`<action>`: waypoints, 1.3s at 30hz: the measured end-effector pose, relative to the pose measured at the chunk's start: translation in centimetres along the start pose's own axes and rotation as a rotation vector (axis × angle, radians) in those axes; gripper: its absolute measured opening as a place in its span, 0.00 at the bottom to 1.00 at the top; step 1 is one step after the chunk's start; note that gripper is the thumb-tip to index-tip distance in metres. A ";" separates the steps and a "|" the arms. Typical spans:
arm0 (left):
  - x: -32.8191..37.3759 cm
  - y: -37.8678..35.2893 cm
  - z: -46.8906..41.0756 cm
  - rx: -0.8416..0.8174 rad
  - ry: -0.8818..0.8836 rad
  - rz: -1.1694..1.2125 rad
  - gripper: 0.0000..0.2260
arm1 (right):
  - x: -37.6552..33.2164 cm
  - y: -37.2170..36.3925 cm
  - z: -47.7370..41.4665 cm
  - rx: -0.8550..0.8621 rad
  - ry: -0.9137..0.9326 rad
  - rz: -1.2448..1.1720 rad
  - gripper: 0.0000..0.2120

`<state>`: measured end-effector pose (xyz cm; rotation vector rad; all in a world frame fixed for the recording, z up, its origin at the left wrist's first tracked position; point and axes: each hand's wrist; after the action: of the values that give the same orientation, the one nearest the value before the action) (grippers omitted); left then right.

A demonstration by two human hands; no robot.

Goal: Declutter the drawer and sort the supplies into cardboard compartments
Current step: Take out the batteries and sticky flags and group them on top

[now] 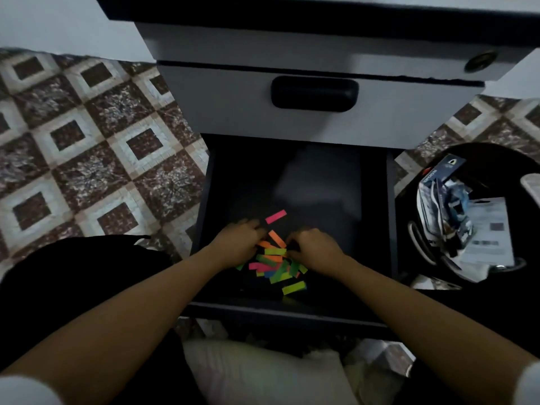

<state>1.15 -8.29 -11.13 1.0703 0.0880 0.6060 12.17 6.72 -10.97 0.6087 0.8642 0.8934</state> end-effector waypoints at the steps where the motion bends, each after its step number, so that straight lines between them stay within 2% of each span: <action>1: 0.0 -0.2 0.0 0.011 0.002 -0.017 0.16 | -0.1 -0.5 0.1 0.008 0.003 0.021 0.14; 5: -0.5 -0.7 0.1 0.009 0.032 -0.023 0.12 | -0.2 -1.6 0.3 0.007 0.010 0.061 0.11; 9: -1.2 -0.4 0.3 -0.008 0.072 0.155 0.11 | 0.2 -1.0 0.4 -0.039 -0.024 0.087 0.10; 11: -1.2 -0.1 0.5 0.019 0.072 0.224 0.11 | 0.6 -0.5 0.7 -0.013 -0.082 0.114 0.10; 14: -1.0 -0.4 0.7 0.051 -0.018 0.218 0.11 | 1.1 -0.4 0.8 0.082 -0.113 0.111 0.11; 17: -0.5 -1.1 0.9 -0.021 -0.120 0.119 0.15 | 0.7 -0.6 0.9 0.077 0.097 0.039 0.16; 19: -0.4 -1.4 1.0 -0.065 -0.165 -0.001 0.17 | 0.4 -0.9 0.9 0.008 0.227 0.135 0.18; 21: -0.4 -1.2 1.1 -0.062 -0.191 -0.075 0.16 | 0.5 -1.2 1.0 -0.021 0.249 0.254 0.17; 23: -0.6 -1.0 1.1 -0.059 -0.210 -0.132 0.16 | 1.0 -1.2 1.0 0.009 0.233 0.276 0.17; 29: -0.9 -0.4 1.4 -0.110 -0.216 -0.189 0.15 | 2.0 -0.2 1.1 0.034 0.140 0.134 0.16; 34: -0.3 -0.2 1.2 -0.047 -0.144 -0.076 0.13 | 2.7 0.0 1.2 0.129 0.003 0.136 0.12; 39: 1.4 -0.5 0.5 0.028 -0.111 0.006 0.14 | 1.3 -0.7 1.1 0.141 0.022 0.137 0.15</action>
<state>2.67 -8.15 -11.03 1.1297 -0.0033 0.5516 13.85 7.36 -11.36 0.7896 0.9188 0.9690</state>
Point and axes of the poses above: each hand's wrist, its own z-axis away from the middle knuckle, its own y-axis out of the back of the hand, x = y × z
